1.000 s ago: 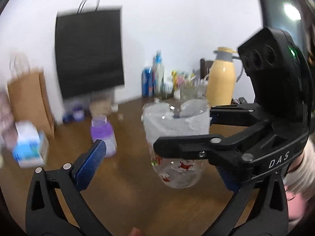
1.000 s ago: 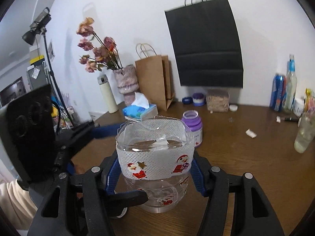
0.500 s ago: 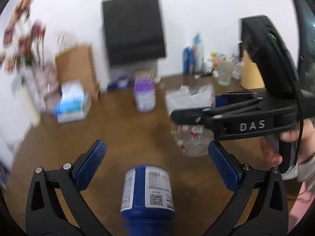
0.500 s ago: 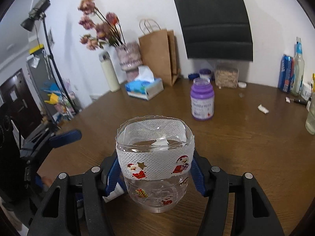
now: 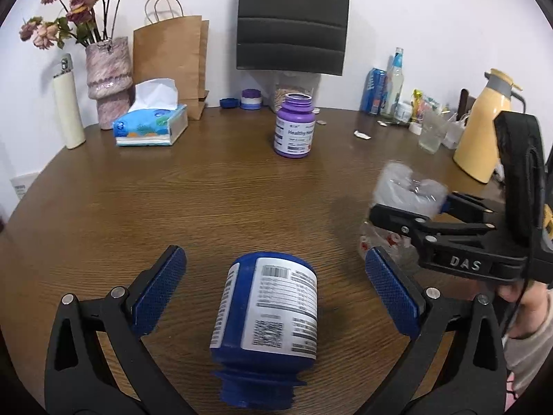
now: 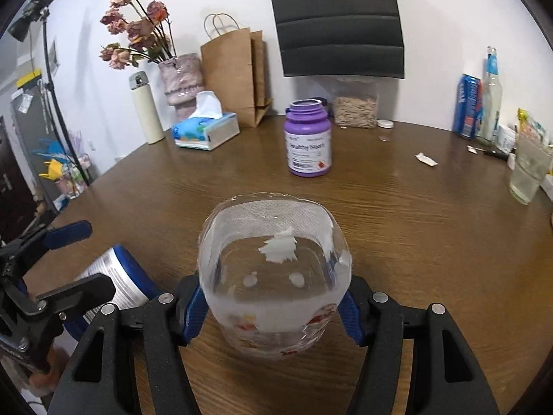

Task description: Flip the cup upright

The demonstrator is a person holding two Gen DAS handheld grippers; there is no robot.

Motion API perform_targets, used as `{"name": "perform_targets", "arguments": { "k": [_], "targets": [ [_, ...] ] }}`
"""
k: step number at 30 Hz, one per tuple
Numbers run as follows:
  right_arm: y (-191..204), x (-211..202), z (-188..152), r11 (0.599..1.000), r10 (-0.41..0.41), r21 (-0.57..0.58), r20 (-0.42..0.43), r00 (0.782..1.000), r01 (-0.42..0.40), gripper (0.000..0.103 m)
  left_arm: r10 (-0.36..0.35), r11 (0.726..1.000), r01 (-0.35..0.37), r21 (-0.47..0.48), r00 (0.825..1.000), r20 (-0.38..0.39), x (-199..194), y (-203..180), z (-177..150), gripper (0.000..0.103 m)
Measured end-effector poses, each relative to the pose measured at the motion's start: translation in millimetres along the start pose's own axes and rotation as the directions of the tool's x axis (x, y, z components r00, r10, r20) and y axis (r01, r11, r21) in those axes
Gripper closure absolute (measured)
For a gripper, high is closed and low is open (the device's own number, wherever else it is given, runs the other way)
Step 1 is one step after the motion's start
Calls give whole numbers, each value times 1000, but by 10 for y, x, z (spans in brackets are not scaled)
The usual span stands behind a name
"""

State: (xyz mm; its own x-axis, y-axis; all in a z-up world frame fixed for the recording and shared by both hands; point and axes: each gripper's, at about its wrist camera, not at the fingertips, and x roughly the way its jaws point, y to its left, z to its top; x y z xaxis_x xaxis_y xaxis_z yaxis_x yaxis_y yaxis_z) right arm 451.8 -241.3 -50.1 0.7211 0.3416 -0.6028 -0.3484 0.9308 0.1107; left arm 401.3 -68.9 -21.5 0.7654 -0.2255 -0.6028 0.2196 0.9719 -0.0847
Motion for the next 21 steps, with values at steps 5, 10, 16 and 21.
{"name": "perform_targets", "arguments": {
  "k": [5, 10, 16, 21],
  "targets": [
    [67, -62, -72, 1000, -8, -23, -4, 1000, 8, 34, 34, 999, -34, 22, 999, 21, -96, -35, -35, 0],
    [63, -160, -76, 1000, -20, -15, 6, 1000, 21, 31, 49, 999, -50, 22, 998, 48, -249, -49, -38, 0],
    [86, -453, -73, 1000, -21, -15, 47, 999, 21, 20, 82, 997, -82, 3, 994, 72, -435, -27, -44, 0],
    [58, -799, -53, 999, -35, -14, 73, 997, 36, 20, 126, 992, -126, 0, 990, 66, -683, 38, -38, 0]
  ]
}}
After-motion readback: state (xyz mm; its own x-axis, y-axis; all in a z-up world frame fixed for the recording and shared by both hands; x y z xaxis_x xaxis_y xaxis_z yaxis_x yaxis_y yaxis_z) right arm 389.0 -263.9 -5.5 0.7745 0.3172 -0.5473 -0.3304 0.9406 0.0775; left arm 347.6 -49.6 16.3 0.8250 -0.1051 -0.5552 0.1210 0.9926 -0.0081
